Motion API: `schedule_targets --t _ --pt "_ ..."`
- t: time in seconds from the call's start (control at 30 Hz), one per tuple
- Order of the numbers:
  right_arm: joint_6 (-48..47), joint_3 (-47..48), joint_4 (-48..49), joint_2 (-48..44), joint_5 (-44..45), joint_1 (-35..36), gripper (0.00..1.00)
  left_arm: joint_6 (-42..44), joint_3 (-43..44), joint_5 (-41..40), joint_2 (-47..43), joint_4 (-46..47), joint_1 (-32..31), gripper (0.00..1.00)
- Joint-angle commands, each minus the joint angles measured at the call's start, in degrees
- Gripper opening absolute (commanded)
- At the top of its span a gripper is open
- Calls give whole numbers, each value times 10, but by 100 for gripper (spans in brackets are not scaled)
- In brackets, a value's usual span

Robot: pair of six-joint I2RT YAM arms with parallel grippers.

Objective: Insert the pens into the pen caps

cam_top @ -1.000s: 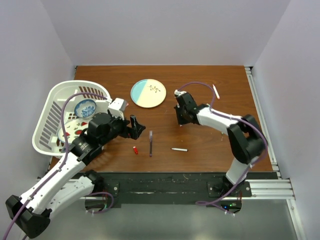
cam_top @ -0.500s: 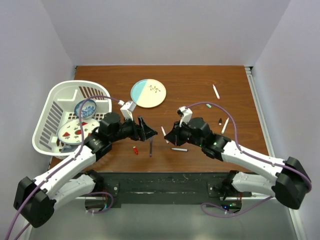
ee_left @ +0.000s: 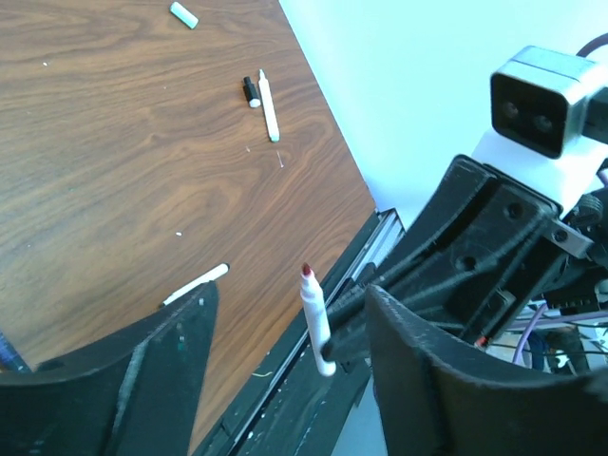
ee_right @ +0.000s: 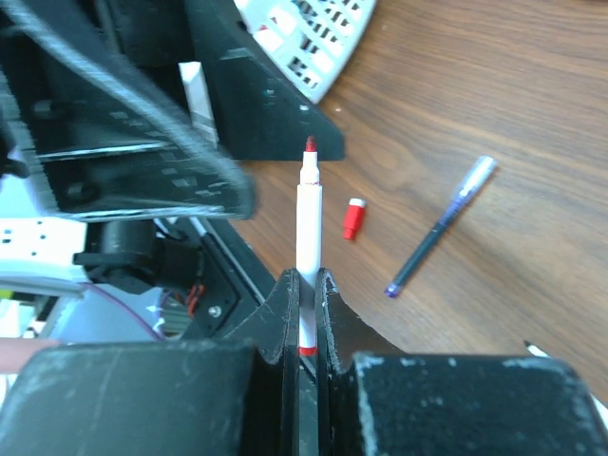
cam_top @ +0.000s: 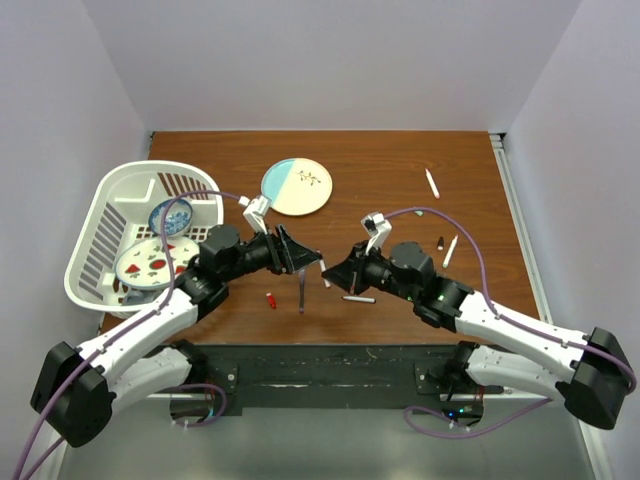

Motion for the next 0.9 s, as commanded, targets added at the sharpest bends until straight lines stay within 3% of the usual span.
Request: schedule_targets --t 0.0,0.1,0.2,0.23,0.3,0.33,0.43,0.47,0.57,0.73,0.87 --pt "24 -11 52 -5 -15 8 0 -13 -11 0 7 51 -1 65" --pt "33 -9 67 3 -19 14 0 -15 -12 2 15 67 -3 58" --pt "35 -8 70 5 -10 21 0 -17 -12 16 25 92 -7 38" --pt "36 -9 73 9 -10 23 0 -19 -12 18 28 95 -10 23" --pt "39 -11 77 11 -15 25 0 -25 -13 26 29 104 -13 8" --pt "40 -12 78 14 -18 25 5 -28 -17 31 29 108 -14 0" --pt "48 -18 87 16 -41 26 20 -41 -23 41 22 118 -14 0" --pt "49 -20 89 17 -51 26 29 -41 -24 43 19 119 -14 0" --pt "53 -25 92 18 -71 26 41 -43 -23 46 7 117 -14 0" --pt "54 -29 100 26 -86 26 42 -50 -19 50 0 117 -14 0" --pt "57 -35 110 31 -89 30 34 -55 -16 52 2 120 -14 0"
